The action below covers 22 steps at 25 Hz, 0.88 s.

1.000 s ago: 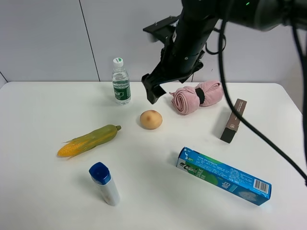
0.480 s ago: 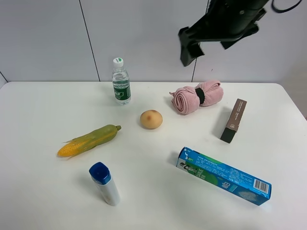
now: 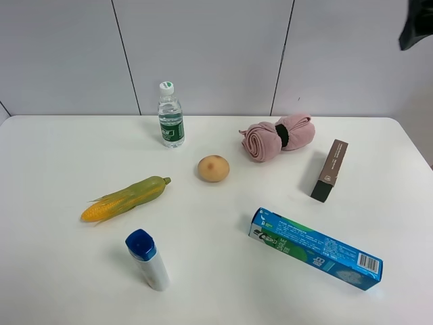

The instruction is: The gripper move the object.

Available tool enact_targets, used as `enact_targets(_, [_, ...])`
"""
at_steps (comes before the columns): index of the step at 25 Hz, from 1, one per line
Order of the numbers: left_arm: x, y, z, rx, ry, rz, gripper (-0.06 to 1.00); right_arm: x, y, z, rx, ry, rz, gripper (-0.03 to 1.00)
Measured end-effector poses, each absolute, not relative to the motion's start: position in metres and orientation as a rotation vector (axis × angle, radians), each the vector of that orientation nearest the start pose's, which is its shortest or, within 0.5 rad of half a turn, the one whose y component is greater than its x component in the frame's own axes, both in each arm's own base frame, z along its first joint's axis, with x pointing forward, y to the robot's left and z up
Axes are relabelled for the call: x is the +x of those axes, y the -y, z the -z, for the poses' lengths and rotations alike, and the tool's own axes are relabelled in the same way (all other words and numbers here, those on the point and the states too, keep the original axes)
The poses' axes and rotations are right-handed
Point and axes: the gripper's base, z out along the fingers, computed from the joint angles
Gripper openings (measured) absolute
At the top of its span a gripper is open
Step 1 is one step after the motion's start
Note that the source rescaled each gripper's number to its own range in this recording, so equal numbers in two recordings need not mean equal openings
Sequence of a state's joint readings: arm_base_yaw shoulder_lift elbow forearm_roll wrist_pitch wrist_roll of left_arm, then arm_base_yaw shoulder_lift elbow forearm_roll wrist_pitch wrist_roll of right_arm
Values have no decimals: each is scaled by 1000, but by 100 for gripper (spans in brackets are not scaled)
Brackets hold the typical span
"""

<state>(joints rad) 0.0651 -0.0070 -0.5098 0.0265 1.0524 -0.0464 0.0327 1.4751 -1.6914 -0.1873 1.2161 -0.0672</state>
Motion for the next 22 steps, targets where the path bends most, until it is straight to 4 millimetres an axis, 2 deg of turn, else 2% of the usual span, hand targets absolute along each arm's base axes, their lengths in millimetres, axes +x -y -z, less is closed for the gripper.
enact_targets(2, [-7,-2,-281,-114,-2016,-43,100,287,23,-438,-65,-2465,283,100])
enact_targets(4, [-7,-2,-281,-114,-2016,-43,100,274,31,-440,-27,-2459,298,100])
enact_targets(8, [-7,-2,-281,-114,-2016,-43,100,236,30,-439,-22,-2449,286,100])
enact_targets(11, [-7,-2,-281,-114,-2016,-43,100,200,27,-428,-26,-2455,269,100])
enact_targets(16, [-7,-2,-281,-114,-2016,-43,100,122,22,-413,-16,-2382,276,100])
enact_targets(22, [-7,-2,-281,-114,-2016,-43,100,31,16,-371,5,-2240,278,100])
